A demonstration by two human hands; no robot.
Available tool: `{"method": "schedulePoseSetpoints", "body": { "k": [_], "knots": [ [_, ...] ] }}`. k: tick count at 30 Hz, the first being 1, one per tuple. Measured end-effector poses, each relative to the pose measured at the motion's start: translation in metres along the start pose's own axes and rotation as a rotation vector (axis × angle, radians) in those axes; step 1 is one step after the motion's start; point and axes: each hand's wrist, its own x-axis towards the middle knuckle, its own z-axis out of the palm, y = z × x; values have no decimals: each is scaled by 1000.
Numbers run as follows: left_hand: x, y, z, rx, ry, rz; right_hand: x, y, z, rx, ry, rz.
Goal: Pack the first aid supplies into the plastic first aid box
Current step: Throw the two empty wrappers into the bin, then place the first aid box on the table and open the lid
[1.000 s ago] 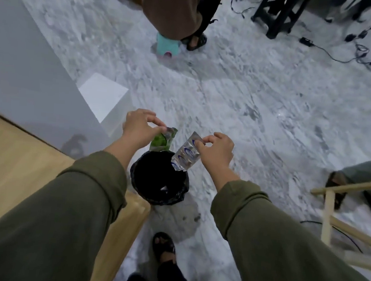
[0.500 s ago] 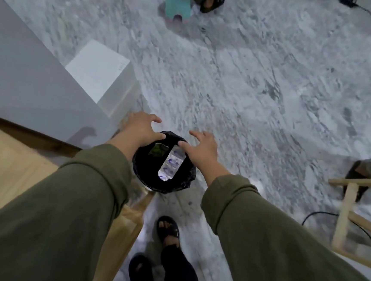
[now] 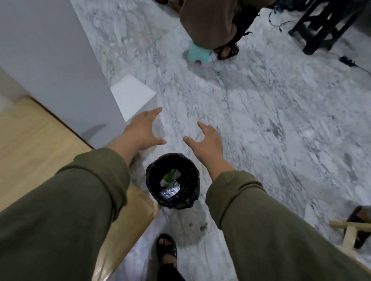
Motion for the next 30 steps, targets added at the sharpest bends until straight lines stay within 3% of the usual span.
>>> {"method": "schedulePoseSetpoints", "body": {
  "k": [15, 30],
  "knots": [
    [-239, -9, -137, 111, 339, -185, -183, -147, -22, -201, 65, -369],
    [-500, -129, -186, 88, 636, -543, -358, -256, 76, -326, -81, -786]
  ]
}}
